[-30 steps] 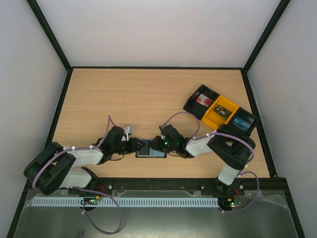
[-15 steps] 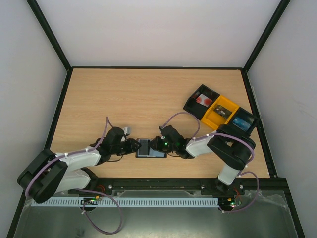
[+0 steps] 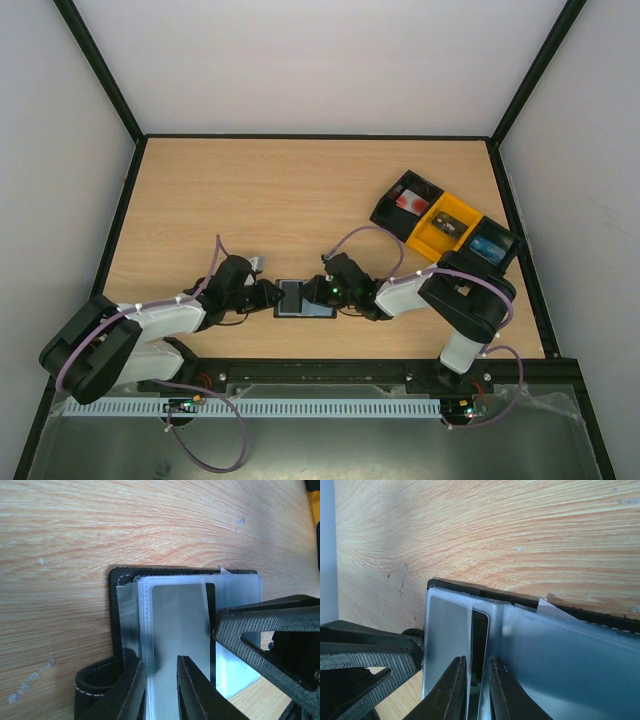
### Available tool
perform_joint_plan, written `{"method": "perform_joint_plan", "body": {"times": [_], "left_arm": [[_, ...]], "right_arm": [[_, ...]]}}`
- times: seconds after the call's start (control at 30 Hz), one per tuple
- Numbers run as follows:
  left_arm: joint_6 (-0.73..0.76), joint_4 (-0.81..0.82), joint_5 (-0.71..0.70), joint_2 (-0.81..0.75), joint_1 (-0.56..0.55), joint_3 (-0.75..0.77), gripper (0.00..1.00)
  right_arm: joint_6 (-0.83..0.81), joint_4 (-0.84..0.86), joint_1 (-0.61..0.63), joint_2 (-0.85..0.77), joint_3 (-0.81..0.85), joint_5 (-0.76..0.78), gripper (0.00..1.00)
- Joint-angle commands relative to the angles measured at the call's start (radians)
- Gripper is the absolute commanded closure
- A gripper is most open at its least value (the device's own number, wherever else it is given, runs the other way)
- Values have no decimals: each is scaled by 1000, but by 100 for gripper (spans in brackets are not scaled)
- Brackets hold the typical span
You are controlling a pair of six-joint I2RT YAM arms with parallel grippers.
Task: Take the credit cards out of the card holder
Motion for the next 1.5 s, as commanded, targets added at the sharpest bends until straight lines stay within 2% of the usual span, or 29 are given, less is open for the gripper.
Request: {"method": "perform_joint_plan", "body": {"times": [0.0, 0.13, 0.37, 0.57, 1.47], "left_arm": [[-5, 1, 11, 2, -7, 6, 82], [-11, 2, 8, 21, -9, 3, 84], [-22, -63, -28, -44, -12, 14, 64], [-29, -104, -35, -110, -17, 32, 60], [-17, 50, 16, 52, -21, 6, 81]], "right_arm": [[-13, -17, 4, -1, -16, 42, 85], [-3, 16, 5, 11, -23, 31, 85], [-5, 18, 4, -3, -34, 42, 85], [-5, 18, 4, 1, -31, 41, 85], [-6, 20, 5, 3, -31, 30, 86]]}}
